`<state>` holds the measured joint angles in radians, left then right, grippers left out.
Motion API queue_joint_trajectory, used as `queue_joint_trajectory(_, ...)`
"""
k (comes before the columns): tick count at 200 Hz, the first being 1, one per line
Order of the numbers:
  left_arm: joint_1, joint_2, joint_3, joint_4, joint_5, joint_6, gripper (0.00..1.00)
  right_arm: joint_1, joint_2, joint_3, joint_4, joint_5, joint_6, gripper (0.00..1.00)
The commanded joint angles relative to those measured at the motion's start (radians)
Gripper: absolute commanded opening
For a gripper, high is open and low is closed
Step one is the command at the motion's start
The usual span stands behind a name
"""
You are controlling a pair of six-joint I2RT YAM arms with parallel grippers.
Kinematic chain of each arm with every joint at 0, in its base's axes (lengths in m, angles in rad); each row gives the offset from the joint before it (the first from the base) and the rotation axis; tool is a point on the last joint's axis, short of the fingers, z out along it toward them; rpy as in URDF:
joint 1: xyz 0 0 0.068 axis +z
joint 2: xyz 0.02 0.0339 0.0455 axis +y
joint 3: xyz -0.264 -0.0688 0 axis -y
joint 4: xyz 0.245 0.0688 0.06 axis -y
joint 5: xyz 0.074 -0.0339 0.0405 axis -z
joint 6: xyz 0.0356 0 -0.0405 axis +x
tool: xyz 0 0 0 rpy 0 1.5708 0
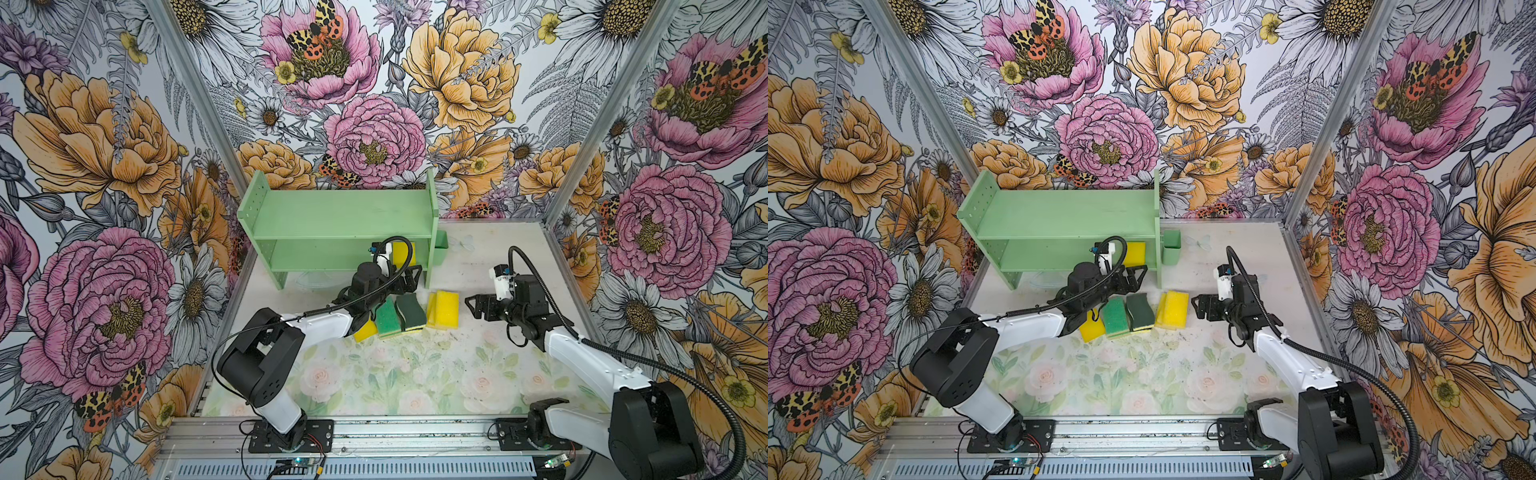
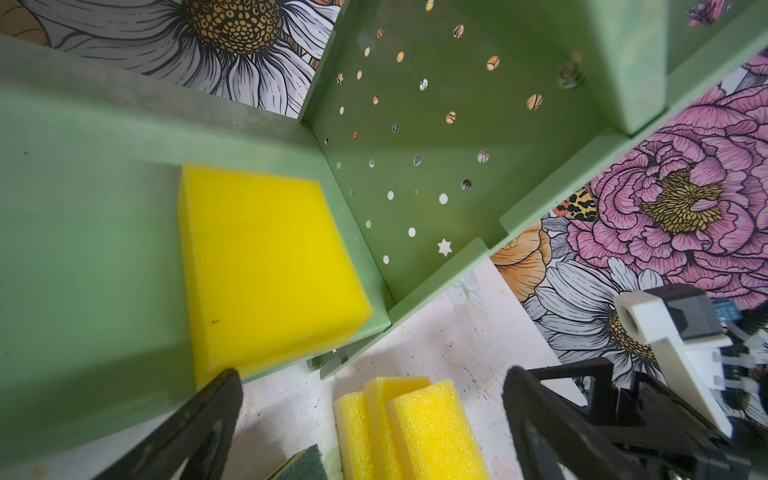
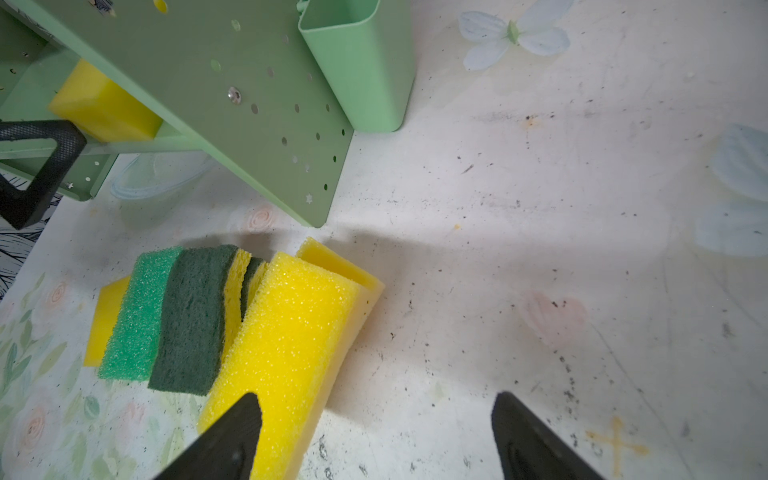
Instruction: Place and organize the cleaning sponges onto the shelf
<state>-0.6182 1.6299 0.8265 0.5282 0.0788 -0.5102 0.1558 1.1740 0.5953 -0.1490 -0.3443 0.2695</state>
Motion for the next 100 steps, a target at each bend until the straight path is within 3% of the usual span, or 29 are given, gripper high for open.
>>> queue_joint_trajectory(1, 0.009, -0.032, 0.013, 0.016, 0.015, -0.003, 0.99, -0.004, 0.000, 0.001, 0.012, -0.003, -0.006, 0.89)
queue_joint_trajectory(100, 0.000, 0.020, 0.057, 0.023, 0.038, -0.013, 0.99, -0.005, 0.011, 0.004, 0.011, -0.002, -0.011, 0.89)
